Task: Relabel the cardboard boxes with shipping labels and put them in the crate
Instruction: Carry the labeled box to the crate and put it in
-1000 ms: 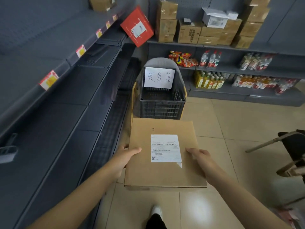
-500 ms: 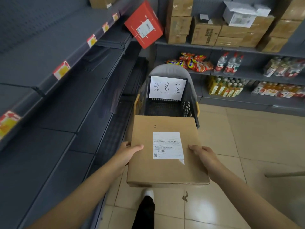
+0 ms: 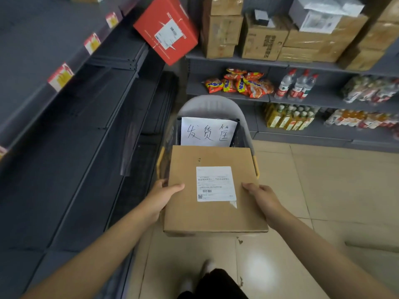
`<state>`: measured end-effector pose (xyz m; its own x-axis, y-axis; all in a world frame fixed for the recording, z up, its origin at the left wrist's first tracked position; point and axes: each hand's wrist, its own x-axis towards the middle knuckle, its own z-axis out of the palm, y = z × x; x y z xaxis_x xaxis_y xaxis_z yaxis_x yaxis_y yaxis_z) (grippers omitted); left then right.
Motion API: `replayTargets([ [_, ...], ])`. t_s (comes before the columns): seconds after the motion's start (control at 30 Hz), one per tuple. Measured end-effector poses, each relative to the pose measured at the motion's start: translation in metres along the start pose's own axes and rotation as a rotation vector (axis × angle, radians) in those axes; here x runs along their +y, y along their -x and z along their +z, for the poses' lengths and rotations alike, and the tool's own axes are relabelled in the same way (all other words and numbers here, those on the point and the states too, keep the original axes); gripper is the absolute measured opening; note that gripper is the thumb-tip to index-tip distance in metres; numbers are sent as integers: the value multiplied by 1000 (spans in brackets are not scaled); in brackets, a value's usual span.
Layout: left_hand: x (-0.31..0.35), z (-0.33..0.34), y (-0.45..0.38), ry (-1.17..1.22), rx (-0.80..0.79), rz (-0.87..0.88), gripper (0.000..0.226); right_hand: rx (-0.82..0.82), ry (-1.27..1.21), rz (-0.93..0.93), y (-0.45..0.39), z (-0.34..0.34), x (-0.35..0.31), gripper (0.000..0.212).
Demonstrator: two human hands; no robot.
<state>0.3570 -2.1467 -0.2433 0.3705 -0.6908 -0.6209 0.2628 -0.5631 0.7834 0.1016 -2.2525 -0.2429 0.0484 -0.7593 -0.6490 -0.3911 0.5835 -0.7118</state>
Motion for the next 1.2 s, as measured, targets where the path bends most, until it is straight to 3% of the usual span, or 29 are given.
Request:
replayTargets([
  [0.27,39,33,-116,-40,28,-144,56,-87,24,63,-129,4,-43,62],
  [0.67,45,61,-263,-58,1,-345,51,-69,51,256,-272,44,-59,59],
  [0.9,19,73,-349,-148,88,-485,50,-15,94,390,-347,80,-34,59],
  [1.2,-30,98,-404,-72,195,-479,59,11,174,438,-405,100,-2,61],
])
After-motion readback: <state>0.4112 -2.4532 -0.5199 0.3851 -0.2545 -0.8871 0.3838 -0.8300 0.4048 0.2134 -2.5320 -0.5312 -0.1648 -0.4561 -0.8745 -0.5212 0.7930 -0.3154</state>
